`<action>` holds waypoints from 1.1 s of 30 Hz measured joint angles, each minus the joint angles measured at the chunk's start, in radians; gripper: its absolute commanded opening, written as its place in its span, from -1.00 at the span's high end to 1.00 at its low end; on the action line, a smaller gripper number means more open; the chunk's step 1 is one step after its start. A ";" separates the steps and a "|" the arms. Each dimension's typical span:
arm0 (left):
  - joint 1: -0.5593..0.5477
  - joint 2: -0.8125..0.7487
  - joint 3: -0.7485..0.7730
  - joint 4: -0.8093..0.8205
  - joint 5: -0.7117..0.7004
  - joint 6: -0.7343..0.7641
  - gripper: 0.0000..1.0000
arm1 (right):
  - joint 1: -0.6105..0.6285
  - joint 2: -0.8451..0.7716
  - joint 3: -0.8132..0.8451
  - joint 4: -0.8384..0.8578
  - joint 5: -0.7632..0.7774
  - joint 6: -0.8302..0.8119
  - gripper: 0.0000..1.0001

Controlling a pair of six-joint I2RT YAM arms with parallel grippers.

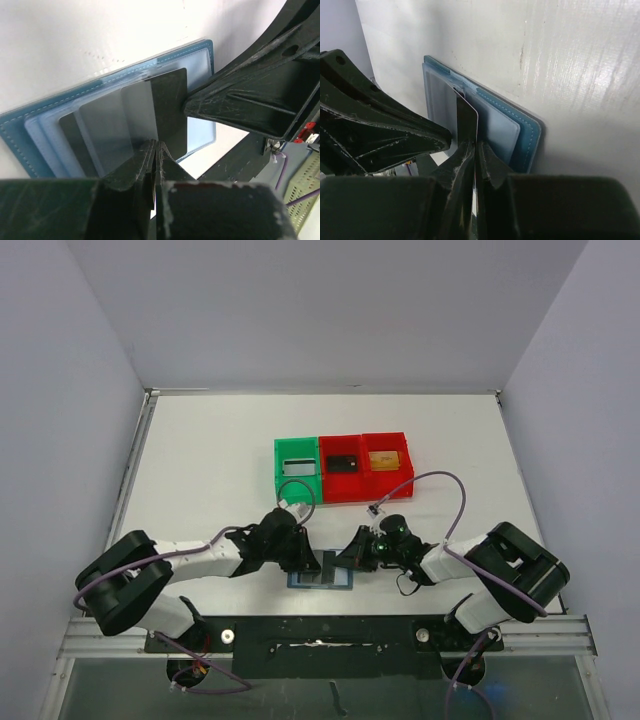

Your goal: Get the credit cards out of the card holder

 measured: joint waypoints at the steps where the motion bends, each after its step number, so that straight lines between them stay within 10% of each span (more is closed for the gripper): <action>1: -0.011 0.004 0.015 -0.012 -0.015 0.001 1.00 | -0.006 0.000 -0.002 0.002 -0.008 -0.001 0.89; 15: -0.042 -0.079 0.011 -0.108 -0.082 0.040 0.76 | -0.017 0.020 -0.008 0.038 -0.039 0.001 0.88; 24: -0.043 -0.018 0.035 -0.104 -0.065 0.051 0.93 | -0.022 0.020 -0.028 0.087 -0.047 0.032 0.37; 33: -0.048 -0.040 0.024 -0.113 -0.070 0.060 0.95 | -0.021 0.119 -0.060 0.288 -0.084 0.084 0.96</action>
